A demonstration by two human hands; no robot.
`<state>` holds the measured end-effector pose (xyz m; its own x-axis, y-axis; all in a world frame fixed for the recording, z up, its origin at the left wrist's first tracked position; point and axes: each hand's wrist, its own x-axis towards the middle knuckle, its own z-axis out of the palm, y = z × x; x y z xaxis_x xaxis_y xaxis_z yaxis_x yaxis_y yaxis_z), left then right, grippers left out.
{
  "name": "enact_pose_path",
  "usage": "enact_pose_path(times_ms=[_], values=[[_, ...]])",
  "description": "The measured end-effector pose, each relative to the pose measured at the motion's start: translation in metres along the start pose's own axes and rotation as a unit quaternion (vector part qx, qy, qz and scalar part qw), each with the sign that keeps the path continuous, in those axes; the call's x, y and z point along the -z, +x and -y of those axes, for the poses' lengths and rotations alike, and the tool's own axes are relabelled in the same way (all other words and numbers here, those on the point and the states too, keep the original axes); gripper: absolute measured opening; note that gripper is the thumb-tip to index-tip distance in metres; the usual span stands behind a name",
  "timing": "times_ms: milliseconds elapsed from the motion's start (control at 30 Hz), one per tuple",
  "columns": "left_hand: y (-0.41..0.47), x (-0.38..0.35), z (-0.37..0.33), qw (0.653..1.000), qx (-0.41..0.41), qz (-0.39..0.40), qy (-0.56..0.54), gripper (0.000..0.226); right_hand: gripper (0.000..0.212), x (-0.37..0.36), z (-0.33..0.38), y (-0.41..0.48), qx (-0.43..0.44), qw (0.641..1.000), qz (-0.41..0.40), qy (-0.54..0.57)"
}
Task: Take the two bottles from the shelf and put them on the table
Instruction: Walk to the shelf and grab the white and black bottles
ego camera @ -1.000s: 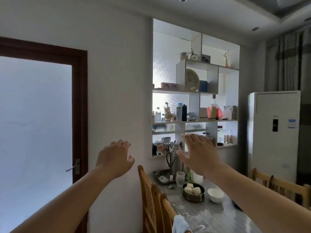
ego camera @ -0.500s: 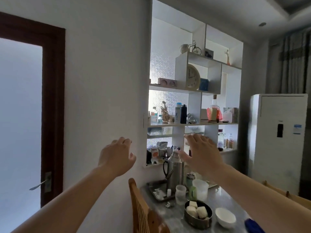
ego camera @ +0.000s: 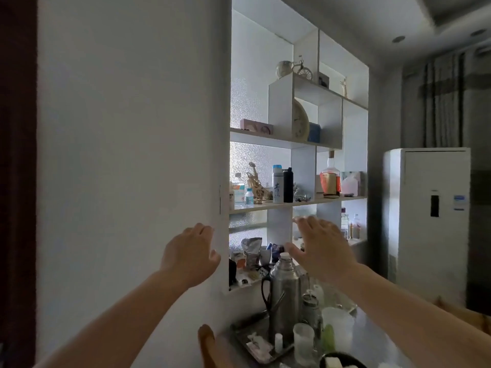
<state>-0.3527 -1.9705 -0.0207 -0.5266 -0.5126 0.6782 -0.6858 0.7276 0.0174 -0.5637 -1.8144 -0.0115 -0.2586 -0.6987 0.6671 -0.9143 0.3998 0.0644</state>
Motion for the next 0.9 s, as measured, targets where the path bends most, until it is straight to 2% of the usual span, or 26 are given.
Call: enact_pose_path(times_ms=[333,567,900], values=[[0.073,-0.077,0.082,0.999,-0.036,0.018,-0.02,0.054,0.06,-0.073,0.026,0.069,-0.045,0.999,0.017,-0.016],[0.112,-0.134,0.1,0.998,-0.055,0.021,-0.037,0.052,0.061,-0.12,0.013,0.113,-0.074,0.997,0.016,-0.01],[0.226,-0.212,0.099,0.99,-0.114,-0.035,-0.07,0.048,0.061,-0.2,-0.017,0.206,-0.09,0.996,-0.002,-0.023]])
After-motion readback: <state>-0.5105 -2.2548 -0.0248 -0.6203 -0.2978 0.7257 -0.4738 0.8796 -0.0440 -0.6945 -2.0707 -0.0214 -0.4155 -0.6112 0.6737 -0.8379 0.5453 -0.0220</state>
